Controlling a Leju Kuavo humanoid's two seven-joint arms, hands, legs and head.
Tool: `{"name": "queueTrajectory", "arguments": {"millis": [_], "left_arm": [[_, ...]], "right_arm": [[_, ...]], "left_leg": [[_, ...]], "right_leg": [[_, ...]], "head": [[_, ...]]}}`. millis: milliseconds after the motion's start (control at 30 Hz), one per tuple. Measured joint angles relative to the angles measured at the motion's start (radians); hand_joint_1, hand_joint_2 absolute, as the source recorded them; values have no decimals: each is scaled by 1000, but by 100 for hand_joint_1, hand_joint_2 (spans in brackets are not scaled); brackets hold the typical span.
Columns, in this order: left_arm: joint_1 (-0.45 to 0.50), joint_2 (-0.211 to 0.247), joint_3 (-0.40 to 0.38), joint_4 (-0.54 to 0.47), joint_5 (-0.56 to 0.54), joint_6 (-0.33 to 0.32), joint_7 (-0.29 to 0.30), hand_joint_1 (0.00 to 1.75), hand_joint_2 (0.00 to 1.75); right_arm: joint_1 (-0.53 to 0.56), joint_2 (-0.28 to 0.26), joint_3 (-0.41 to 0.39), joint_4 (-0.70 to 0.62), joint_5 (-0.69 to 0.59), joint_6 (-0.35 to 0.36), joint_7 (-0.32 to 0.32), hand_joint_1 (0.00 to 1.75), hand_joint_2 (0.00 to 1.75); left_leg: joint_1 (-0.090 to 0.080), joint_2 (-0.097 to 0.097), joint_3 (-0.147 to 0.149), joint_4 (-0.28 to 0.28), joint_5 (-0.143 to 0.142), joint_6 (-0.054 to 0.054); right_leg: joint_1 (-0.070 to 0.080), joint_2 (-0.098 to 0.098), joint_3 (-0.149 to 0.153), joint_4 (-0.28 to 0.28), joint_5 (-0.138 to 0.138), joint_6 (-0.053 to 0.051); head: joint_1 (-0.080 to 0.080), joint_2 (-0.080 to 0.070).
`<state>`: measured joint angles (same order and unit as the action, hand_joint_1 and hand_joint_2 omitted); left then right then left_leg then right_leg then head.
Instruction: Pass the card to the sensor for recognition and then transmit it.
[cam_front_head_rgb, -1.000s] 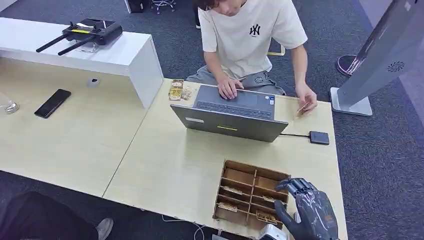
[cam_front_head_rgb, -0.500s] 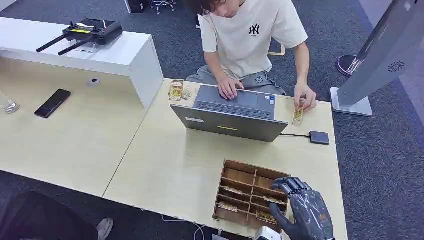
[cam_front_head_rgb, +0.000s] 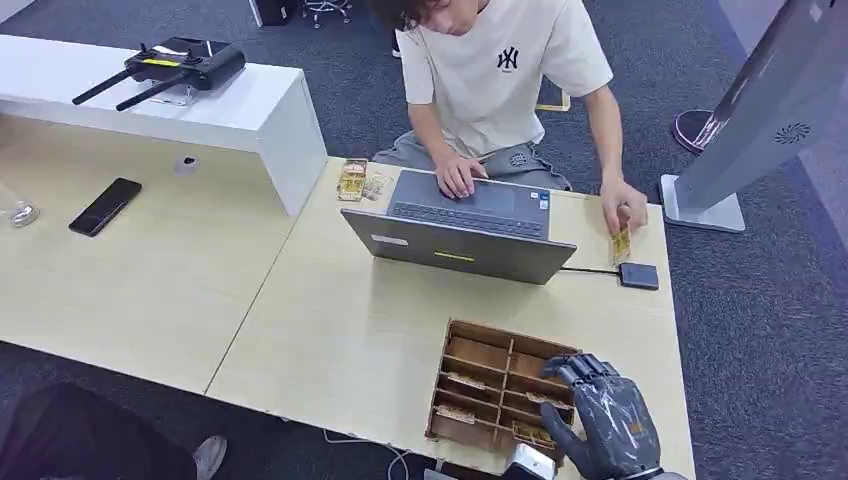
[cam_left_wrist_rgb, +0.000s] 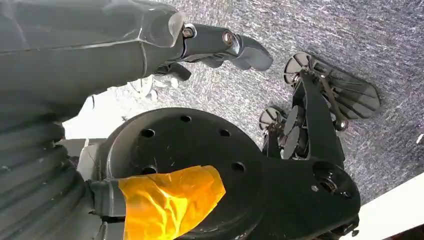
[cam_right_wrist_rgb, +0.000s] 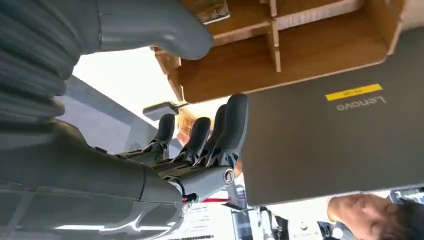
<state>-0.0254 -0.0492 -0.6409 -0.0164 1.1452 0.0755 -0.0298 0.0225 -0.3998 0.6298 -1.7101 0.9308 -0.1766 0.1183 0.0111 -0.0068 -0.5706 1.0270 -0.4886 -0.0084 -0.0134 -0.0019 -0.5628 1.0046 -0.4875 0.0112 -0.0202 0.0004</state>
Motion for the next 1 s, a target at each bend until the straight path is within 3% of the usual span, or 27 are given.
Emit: {"name": "queueTrajectory", "arguments": {"millis": [333,433,700,933,1000], "left_arm": [[0,0,-1,0,12,0,4,0,175],[0,0,-2,0,14,0,7,0,175],[0,1,-2,0,16,0,8,0,175],[0,1,-6,0,24,1,8,0,175],[-1,1,-9,0,27,2,8,0,175]], "right_arm": [[0,0,3,20,13,-1,8,63,175],[0,-1,5,20,15,-1,9,70,175],[0,-2,8,18,15,-5,11,65,175],[0,-3,13,18,13,6,11,77,175],[0,-3,14,18,11,7,11,65,175]], "left_leg": [[0,0,0,0,0,0],[0,0,0,0,0,0],[0,0,0,0,0,0],[0,0,0,0,0,0],[0,0,0,0,0,0]], "right_leg": [[0,0,0,0,0,0],[0,0,0,0,0,0],[0,0,0,0,0,0],[0,0,0,0,0,0],[0,0,0,0,0,0]], "head": [[0,0],[0,0],[0,0],[0,0],[0,0]]}}
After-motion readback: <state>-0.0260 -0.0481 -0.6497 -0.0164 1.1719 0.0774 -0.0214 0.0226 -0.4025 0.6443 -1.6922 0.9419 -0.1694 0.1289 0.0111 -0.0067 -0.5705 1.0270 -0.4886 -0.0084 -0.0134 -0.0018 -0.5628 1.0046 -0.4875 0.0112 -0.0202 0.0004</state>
